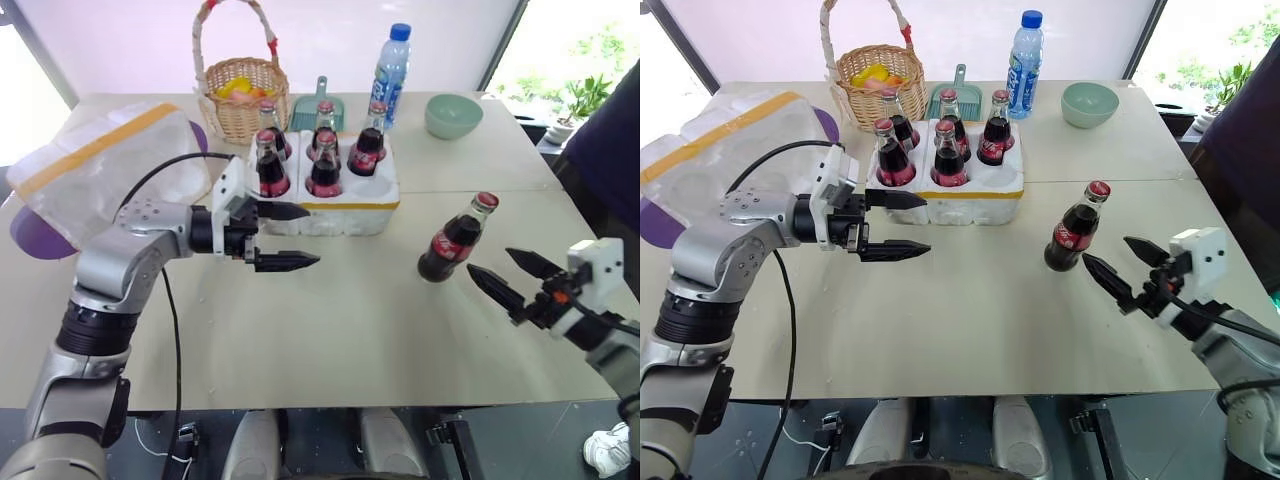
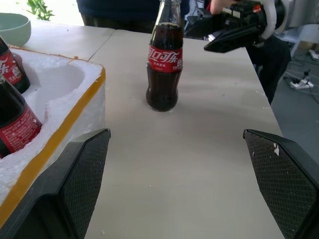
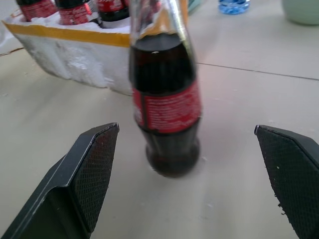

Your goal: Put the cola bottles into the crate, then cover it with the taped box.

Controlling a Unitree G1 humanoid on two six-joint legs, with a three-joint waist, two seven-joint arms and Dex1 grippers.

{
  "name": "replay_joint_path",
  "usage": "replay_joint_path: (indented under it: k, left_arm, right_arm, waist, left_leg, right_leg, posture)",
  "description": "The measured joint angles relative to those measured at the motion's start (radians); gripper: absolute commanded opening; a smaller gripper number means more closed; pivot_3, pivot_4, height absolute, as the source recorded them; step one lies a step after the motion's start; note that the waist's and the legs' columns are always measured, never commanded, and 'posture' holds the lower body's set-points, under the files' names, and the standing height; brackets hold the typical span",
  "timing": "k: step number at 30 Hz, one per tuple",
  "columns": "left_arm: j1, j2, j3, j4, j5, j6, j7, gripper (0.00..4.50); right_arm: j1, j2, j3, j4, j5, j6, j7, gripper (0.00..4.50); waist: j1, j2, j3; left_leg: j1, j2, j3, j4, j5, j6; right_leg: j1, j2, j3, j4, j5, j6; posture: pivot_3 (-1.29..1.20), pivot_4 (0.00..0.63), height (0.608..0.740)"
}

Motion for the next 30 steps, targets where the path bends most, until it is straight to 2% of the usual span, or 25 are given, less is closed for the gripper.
replay_joint_path:
  k: [8,19,22,24,30]
  left_arm:
    - [-0.005,-0.019,0.0,0.026,0.013,-0.003,0.028,4.43]
    - [-0.026,-0.034,0.001,0.084,0.039,-0.036,0.045,4.43]
    - [-0.026,-0.04,0.0,0.089,0.045,-0.041,0.044,4.5]
    - [-0.027,-0.04,0.0,0.09,0.045,-0.041,0.043,4.5]
    - [-0.026,-0.04,0.001,0.075,0.041,-0.039,0.04,4.5]
  right_arm:
    - [-0.031,0.001,0.069,0.043,-0.002,-0.046,-0.02,4.5]
    - [-0.174,0.01,0.2,0.244,-0.046,-0.124,-0.036,4.5]
    - [-0.228,0.017,0.211,0.303,-0.047,-0.135,-0.056,3.58]
    - [-0.243,0.016,0.215,0.312,-0.048,-0.142,-0.059,2.7]
    - [-0.231,0.002,0.205,0.301,-0.016,-0.122,-0.048,2.72]
  waist:
    - [0.002,0.0,0.0]
    - [0.0,0.0,0.0]
    - [0.001,0.0,0.0]
    - [0.004,0.0,0.0]
    - [0.002,0.0,0.0]
  left_leg:
    - [0.0,0.0,0.0,-0.001,0.0,0.0]
    - [0.0,0.0,0.0,-0.001,0.0,0.0]
    - [0.0,0.0,0.0,-0.002,0.0,0.0]
    - [0.0,0.0,-0.001,-0.002,0.0,0.0]
    - [0.0,0.0,-0.001,-0.002,0.0,0.0]
  right_leg:
    - [0.0,0.0,-0.001,0.0,0.0,0.001]
    - [0.0,0.0,-0.001,-0.001,0.0,0.001]
    - [0.0,0.0,-0.001,-0.001,0.0,0.001]
    - [0.0,0.0,-0.001,-0.001,0.0,0.001]
    - [0.0,0.0,-0.001,-0.001,0.0,0.001]
  posture:
    - [0.0,0.15,0.74]
    - [0.0,0.15,0.74]
    - [0.0,0.15,0.74]
    - [0.0,0.15,0.74]
    - [0.0,0.15,0.74]
